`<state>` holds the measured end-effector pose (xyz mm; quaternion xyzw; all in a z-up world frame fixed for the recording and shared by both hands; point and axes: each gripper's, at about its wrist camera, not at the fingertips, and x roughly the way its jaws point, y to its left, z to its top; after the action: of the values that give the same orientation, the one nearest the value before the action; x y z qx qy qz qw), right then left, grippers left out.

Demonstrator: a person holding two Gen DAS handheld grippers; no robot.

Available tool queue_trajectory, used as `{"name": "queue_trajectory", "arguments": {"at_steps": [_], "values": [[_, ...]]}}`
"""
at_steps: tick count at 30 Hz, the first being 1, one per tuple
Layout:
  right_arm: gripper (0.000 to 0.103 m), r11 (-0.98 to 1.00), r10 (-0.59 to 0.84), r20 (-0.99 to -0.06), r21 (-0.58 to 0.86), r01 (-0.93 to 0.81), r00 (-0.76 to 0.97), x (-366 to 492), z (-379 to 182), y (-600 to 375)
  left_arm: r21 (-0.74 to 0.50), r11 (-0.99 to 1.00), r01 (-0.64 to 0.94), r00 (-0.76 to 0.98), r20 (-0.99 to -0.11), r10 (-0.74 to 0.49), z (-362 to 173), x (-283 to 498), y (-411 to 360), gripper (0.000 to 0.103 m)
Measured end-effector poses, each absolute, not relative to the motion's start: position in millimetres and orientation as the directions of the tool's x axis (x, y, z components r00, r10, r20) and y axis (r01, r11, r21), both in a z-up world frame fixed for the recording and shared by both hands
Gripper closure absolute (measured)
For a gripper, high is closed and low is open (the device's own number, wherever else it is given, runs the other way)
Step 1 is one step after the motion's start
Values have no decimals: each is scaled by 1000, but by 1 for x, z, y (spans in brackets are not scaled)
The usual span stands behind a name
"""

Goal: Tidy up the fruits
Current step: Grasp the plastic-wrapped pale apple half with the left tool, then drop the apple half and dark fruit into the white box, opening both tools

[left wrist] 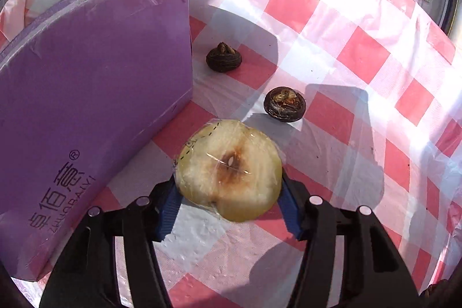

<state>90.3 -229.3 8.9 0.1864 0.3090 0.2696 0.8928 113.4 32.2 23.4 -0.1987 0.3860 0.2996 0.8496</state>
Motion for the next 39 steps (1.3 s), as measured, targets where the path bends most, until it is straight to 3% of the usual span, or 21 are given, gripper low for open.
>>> {"name": "queue_trajectory", "arguments": {"at_steps": [5,10,23,31,39], "values": [[63,793,587,-456,490,-362,668,90,9,-229,-232,867,-441,677,-720,151,28,63,19,44],[63,787,595,-449,496,-368,667,90,8,-230,-265,901,-343,730,-679,78,25,38,19,44],[63,836,519,-509,469,-285,686,96,6,-227,-279,903,-326,743,-666,62,20,30,26,44],[63,864,424,-504,473,-170,752,72,6,-232,-294,919,-264,805,-592,42,34,-10,25,44],[63,784,551,-409,553,-283,727,-19,4,-189,-267,951,-158,893,-449,23,73,-126,39,43]]}}
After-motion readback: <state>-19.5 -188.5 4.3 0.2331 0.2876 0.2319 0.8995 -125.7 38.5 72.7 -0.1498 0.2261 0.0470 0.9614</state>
